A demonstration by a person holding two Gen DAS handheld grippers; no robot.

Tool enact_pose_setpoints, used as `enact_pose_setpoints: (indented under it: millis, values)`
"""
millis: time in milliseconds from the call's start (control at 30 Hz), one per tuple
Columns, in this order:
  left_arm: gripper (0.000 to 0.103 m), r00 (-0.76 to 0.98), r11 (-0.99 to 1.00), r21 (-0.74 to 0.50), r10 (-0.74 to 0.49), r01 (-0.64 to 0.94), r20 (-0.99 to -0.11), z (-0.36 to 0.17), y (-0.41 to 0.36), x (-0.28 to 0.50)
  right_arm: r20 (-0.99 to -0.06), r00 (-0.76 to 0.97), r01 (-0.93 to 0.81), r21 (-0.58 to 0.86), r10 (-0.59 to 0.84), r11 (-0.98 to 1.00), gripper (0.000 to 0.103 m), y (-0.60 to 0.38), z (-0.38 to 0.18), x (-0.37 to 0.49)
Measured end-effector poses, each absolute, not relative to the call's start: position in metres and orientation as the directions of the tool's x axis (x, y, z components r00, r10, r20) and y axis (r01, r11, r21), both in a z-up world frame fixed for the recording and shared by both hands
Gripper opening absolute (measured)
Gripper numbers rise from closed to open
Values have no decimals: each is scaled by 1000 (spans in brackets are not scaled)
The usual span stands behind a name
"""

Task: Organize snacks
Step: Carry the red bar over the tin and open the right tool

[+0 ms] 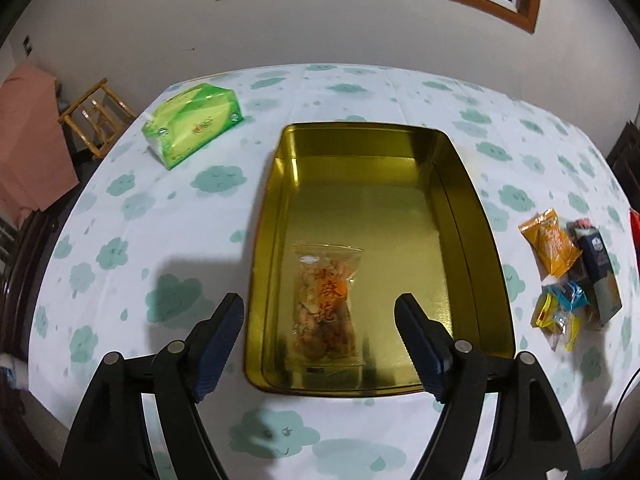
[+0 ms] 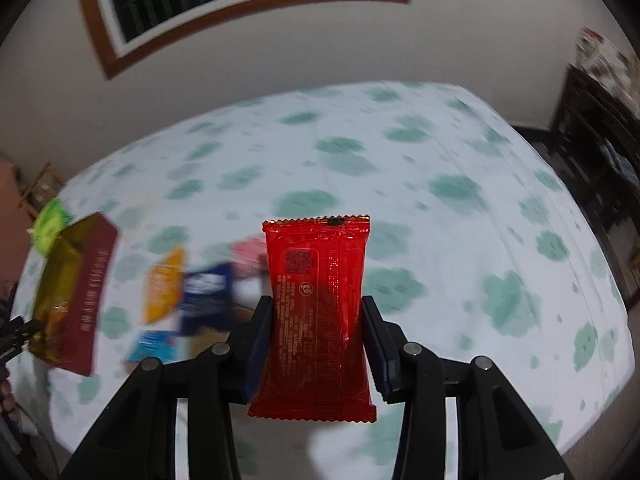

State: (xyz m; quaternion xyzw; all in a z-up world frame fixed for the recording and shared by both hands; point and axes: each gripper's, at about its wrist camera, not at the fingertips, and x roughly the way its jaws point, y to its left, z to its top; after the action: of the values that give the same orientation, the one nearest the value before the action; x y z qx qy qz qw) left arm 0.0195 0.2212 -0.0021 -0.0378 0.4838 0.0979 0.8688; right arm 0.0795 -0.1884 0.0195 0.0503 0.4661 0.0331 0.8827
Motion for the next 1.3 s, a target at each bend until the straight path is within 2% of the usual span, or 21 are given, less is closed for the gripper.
enact_pose_setpoints:
  millis: [333,500,933,1300]
  values:
    - [79,511,940,-11,175,-341,-842,5,272,-11,-798,493,-280,232,347,931,43,-41,28,85]
    - [79,484,915,-14,200,-403,-852,-2,299,-27,-805,435,-375,247,404,894,43,25,21,81]
    - [79,431,840,-52,222,-539,-874,-18,346,-58,-850,336,-500,205,406,842,43,123,-8,79]
    - [79,416,835,-67,200,-546,-887,-23,347,-59,-883,290,-514,183,370,838,43,145,-33,87]
